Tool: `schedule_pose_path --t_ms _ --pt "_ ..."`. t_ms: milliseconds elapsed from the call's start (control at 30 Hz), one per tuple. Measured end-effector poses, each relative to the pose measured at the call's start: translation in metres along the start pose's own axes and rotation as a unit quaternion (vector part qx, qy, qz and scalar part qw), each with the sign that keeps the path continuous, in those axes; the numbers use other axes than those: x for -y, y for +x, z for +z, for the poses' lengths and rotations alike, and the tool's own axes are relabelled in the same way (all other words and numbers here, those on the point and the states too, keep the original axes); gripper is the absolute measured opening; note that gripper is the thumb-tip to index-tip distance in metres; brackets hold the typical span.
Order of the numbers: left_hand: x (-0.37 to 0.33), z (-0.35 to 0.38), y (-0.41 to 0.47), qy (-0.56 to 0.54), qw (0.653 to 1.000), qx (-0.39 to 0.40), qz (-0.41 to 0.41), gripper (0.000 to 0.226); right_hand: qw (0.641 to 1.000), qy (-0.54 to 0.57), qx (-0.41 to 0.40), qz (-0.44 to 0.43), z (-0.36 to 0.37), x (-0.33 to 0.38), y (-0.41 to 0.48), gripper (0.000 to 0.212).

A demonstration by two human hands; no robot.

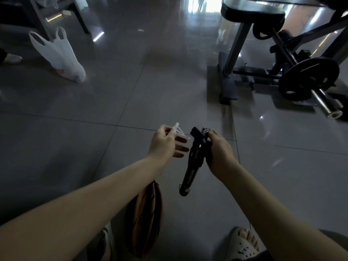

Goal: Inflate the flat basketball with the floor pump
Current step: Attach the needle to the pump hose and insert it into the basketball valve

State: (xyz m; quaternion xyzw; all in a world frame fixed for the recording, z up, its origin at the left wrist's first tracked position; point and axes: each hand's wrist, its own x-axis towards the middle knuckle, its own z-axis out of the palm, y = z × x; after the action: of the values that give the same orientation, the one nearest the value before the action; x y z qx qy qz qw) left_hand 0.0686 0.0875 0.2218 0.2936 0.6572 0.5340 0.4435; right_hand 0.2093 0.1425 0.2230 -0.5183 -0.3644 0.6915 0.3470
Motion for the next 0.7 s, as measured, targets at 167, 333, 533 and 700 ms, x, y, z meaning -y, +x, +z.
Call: schedule_pose_path --t_ms 167,333,533,700 --pt "0.016 0.007 0.005 -0.099 0.992 0.075 -0.022 0.023 1.000 0.000 -0.019 0.017 0.005 -0.002 -0.003 0.028" --pt "0.035 0.013 0.007 0.019 0.982 0.177 0.064 0.026 0.990 0.090 -0.049 0.093 0.004 -0.001 0.000 0.035" --pt "0.033 0.009 0.006 0.220 0.950 0.108 0.195 0.029 0.991 0.089 -0.031 0.090 0.013 -0.004 0.001 0.032" --pt "0.030 -0.007 0.011 0.306 0.889 0.082 0.331 0.019 0.992 0.076 -0.011 0.096 0.020 0.000 0.001 0.027"
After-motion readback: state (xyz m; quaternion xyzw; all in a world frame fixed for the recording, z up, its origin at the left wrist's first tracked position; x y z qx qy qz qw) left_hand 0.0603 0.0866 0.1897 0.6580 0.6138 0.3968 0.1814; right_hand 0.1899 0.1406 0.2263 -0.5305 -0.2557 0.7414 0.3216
